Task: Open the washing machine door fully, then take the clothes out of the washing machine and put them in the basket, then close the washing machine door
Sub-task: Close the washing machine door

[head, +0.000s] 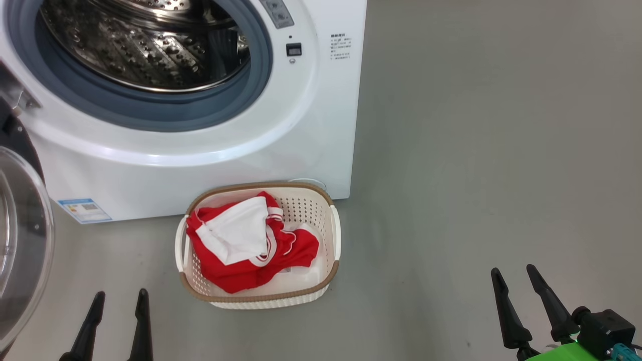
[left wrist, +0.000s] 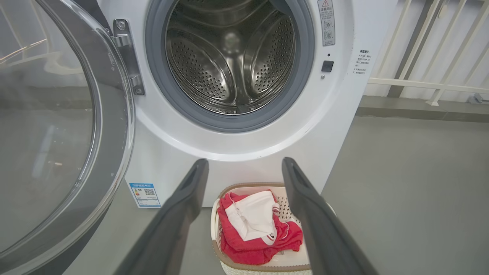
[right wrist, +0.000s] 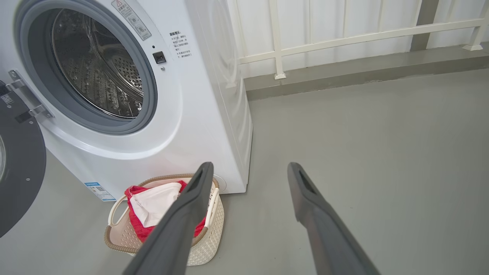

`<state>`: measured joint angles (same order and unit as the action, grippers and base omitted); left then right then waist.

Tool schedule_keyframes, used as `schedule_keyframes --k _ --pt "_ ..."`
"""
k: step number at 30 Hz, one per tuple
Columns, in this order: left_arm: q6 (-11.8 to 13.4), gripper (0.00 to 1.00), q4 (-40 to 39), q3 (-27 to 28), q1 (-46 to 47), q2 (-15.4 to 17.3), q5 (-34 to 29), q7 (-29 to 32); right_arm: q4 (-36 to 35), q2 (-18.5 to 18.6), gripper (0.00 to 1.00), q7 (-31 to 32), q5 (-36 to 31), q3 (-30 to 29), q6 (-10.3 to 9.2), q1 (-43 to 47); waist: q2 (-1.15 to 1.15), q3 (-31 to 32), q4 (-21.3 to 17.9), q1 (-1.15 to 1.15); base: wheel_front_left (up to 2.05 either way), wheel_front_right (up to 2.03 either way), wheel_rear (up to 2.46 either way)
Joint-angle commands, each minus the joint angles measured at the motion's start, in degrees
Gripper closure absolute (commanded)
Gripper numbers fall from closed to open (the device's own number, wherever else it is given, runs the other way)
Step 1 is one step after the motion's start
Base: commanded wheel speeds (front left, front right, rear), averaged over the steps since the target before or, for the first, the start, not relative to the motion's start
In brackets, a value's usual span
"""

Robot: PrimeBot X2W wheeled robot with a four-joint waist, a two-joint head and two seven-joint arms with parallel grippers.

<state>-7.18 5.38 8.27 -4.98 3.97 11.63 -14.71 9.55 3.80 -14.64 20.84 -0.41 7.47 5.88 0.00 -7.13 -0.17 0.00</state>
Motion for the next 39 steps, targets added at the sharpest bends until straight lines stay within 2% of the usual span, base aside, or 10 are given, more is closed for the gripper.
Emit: schedule_keyframes --k 1,14,20,26,33,39 --pt "-0.31 0.00 -1.80 1.93 1.24 0.45 -0.49 -0.29 -1.24 0.69 0.00 -0.36 0.33 1.60 0.02 -1.06 0.00 0.00 0.01 0.00 -0.42 0.42 0.00" --pt "-0.31 0.00 -1.72 1.83 1.56 0.19 -0.56 -0.29 -1.24 0.61 0.00 -0.36 0.30 1.39 0.02 -1.10 0.00 -0.14 0.35 0.00 -0.03 0.03 0.00" --pt "-0.31 0.00 -0.97 1.82 2.10 -0.25 -0.23 -0.29 -0.98 0.98 0.00 -0.36 0.16 2.08 0.02 -1.28 0.00 -0.13 2.20 0.00 0.00 0.00 0.00" --pt "-0.31 0.00 -0.08 2.29 1.49 -0.83 -0.38 -0.29 -0.28 1.78 0.00 -0.36 0.31 3.12 0.02 -1.10 0.00 0.98 6.51 0.00 0.00 0.00 0.00" --pt "-0.30 0.00 1.88 2.82 -0.79 -1.06 1.20 -0.29 0.87 3.65 0.00 -0.36 0.93 5.40 0.02 -1.04 0.00 3.60 13.63 0.00 0.00 0.00 0.00" --pt "0.75 0.00 2.83 1.28 -2.57 -1.08 3.13 -0.29 1.53 5.11 0.00 -0.36 1.70 7.29 0.02 -1.04 0.00 5.40 19.89 0.00 0.00 0.00 0.00"
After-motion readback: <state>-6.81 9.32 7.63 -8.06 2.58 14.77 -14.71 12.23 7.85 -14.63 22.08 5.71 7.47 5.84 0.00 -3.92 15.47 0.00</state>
